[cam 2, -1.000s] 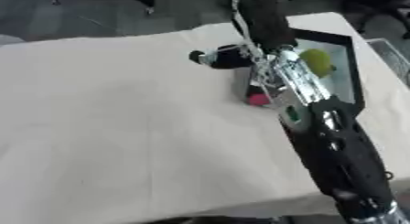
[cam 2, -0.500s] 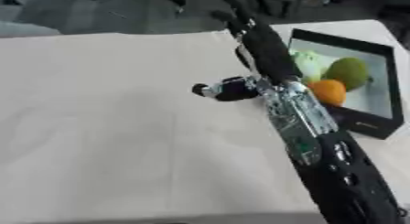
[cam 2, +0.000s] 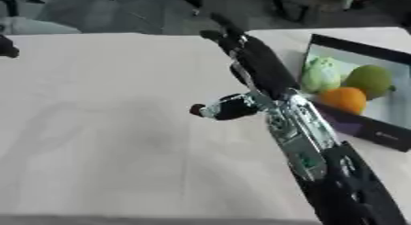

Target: Pick up the objects with one hand, pass them to the other hand, and then place them into the box on the other side of the table.

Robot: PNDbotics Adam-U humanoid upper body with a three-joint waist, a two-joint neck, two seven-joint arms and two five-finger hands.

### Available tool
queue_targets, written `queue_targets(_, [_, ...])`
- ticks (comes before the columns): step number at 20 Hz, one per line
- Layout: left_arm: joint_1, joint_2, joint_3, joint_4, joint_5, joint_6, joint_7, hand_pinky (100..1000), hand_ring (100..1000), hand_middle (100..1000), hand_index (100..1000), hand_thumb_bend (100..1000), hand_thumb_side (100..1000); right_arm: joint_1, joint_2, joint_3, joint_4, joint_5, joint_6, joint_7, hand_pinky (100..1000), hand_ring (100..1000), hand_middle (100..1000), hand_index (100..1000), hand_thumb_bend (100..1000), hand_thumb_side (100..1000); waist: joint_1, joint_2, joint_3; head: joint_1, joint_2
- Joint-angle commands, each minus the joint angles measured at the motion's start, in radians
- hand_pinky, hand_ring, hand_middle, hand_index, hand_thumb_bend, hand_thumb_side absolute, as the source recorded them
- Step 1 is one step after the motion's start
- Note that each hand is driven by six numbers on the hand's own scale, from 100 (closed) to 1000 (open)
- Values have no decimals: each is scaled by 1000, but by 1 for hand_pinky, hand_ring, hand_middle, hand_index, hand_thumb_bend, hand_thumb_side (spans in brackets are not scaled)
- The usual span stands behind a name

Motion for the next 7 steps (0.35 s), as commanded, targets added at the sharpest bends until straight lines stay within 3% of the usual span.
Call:
queue_targets(1, [-7, 19, -21, -7, -2, -9, -28, 664, 584, 547, 757, 492, 640, -35, 3, 18, -24, -8, -14, 34, 797, 766, 1000, 905, 774, 265, 2, -16, 4, -6, -3])
queue_targets(7, [-13, 49, -110, 0, -25, -52, -103, 665, 583, 549, 760, 487, 648, -82, 22, 61, -15, -2, -42, 89, 803, 781, 1000, 881, 663, 149, 3, -15, 4, -14, -3])
